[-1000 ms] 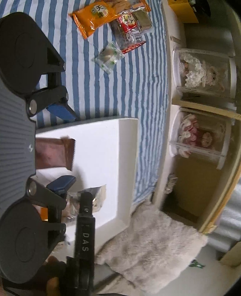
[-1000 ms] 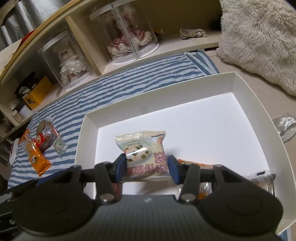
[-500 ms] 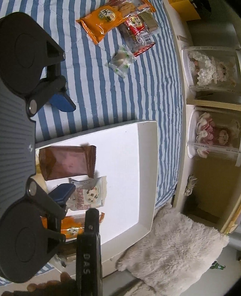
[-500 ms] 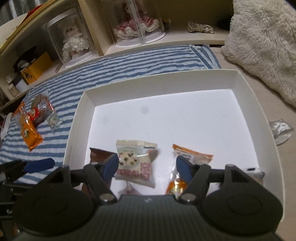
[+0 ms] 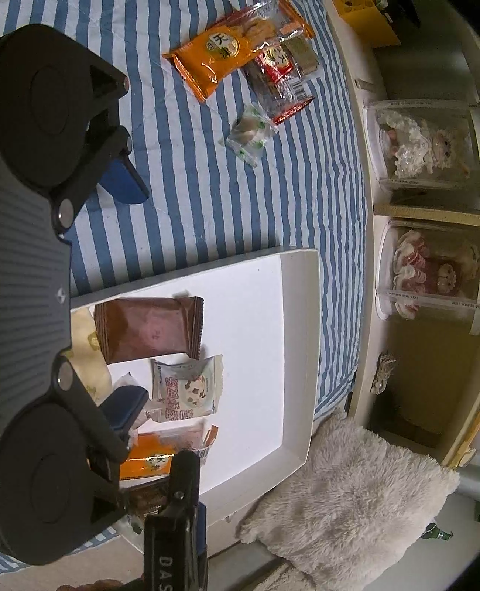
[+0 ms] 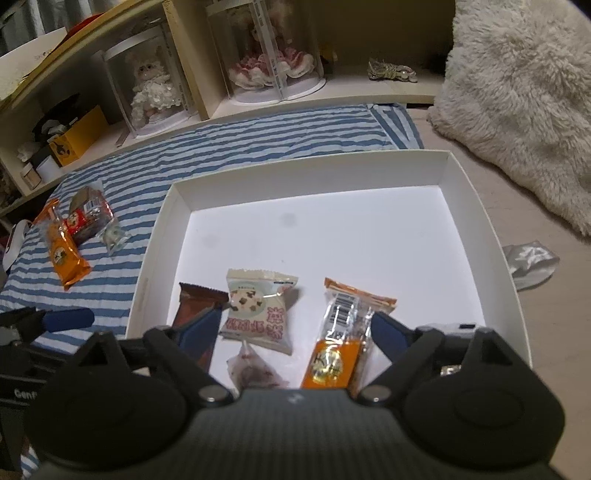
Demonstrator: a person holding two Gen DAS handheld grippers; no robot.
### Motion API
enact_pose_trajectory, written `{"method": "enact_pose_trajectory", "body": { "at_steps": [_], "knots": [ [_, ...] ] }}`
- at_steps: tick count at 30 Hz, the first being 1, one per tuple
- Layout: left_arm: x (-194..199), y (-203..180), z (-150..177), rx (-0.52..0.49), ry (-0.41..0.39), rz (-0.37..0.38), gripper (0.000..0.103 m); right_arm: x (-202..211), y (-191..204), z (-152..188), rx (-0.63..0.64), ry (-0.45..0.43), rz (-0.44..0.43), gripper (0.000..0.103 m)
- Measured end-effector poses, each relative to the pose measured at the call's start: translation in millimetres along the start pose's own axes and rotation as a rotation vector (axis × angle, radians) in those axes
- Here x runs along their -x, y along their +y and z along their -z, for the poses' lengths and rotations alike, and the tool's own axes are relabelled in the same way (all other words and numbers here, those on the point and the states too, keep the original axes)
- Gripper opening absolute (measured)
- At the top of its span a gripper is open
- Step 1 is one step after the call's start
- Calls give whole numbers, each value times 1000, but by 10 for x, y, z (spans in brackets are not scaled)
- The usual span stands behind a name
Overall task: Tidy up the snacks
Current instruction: 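Move both open tools from the tray back toward the remaining snacks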
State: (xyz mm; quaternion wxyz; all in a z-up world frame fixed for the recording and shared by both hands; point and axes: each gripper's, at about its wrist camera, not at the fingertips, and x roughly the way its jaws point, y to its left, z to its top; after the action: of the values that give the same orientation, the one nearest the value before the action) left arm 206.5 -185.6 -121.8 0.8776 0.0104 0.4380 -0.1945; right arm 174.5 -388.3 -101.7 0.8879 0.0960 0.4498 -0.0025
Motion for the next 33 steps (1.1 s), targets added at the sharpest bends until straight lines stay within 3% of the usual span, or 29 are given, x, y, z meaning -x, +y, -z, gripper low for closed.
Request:
{"method": "enact_pose_trajectory", "body": {
  "at_steps": [6, 21, 33],
  "knots": [
    [93, 39, -17, 4, -5, -10, 103, 101, -13, 42, 4, -18, 6, 102],
    [363, 208, -37, 45, -36, -33, 103, 258, 91, 104, 36, -45, 33, 102],
    [902, 495, -131, 39, -129, -80, 103, 461, 293, 69, 63, -135, -3, 102]
  ]
}}
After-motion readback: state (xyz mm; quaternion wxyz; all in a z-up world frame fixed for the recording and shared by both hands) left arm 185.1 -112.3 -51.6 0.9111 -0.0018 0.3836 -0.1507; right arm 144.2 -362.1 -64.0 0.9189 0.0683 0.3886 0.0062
